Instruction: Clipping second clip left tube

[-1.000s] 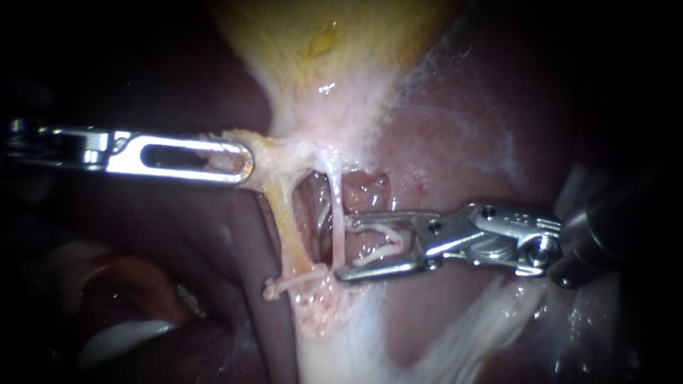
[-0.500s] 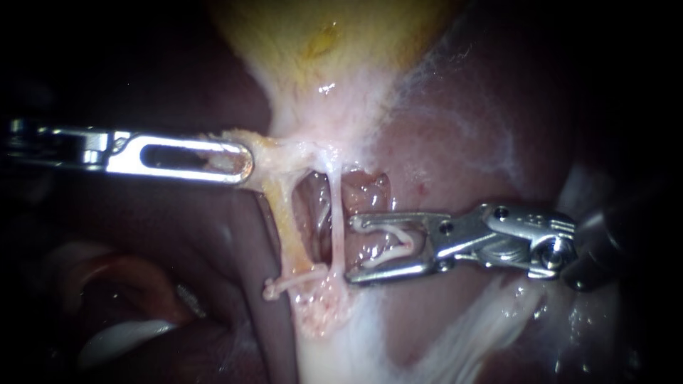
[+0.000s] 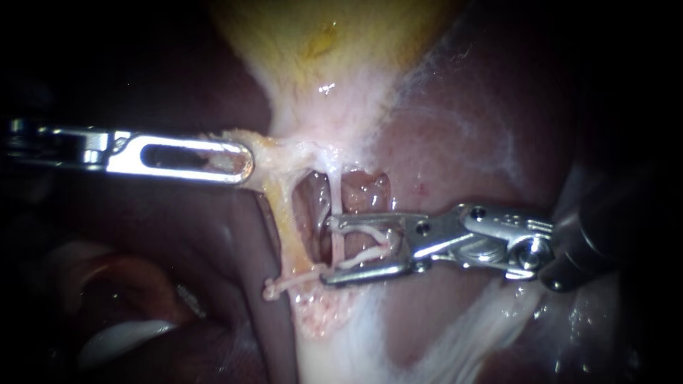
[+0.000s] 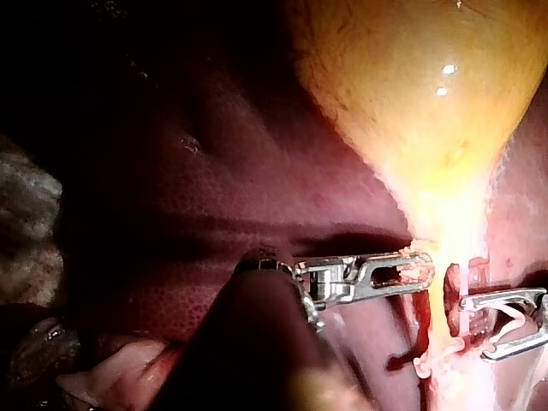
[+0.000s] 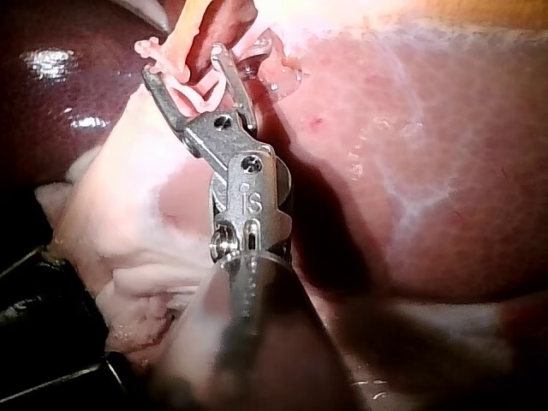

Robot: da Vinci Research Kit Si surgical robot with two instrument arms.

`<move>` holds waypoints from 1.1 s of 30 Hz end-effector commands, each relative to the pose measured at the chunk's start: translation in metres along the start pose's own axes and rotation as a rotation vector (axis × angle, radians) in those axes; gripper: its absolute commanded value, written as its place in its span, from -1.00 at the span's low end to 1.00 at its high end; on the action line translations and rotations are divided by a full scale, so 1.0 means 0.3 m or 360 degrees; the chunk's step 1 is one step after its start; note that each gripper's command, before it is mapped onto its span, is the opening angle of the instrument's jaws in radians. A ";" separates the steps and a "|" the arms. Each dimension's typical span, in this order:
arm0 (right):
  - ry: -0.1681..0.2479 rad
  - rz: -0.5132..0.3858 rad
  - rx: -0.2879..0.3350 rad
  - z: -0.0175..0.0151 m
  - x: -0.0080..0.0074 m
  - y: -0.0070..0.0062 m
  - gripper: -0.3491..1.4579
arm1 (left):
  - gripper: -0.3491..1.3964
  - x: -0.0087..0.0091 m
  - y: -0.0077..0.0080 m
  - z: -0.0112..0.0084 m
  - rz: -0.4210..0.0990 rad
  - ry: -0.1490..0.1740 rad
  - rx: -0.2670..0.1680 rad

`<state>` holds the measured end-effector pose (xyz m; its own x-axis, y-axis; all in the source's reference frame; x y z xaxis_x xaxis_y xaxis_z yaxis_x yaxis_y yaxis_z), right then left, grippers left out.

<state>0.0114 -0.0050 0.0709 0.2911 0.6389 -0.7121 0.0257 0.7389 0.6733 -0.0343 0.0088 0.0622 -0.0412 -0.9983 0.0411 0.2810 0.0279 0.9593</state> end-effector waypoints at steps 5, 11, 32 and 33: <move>-0.0005 -0.0002 0.0002 0.006 -0.0027 0.0012 -0.07 | -1.00 0.0003 -0.0007 0.0003 -0.0001 -0.0002 -0.0004; -0.0013 0.0009 0.0027 0.012 -0.0035 0.0015 -0.07 | -1.00 0.0010 -0.0022 0.0010 -0.0002 -0.0005 -0.0006; -0.0080 0.0009 0.0212 0.025 -0.0045 -0.0041 -0.12 | -1.00 0.0013 -0.0036 0.0035 -0.0004 -0.0011 -0.0010; -0.0080 0.0005 0.0214 0.025 -0.0044 -0.0039 -0.12 | -1.00 0.0013 -0.0038 0.0037 -0.0004 -0.0012 -0.0010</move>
<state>0.0183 -0.0083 0.0726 0.3403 0.6261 -0.7016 0.1553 0.6984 0.6986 -0.0358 0.0084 0.0614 -0.0500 -0.9979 0.0412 0.2864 0.0252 0.9578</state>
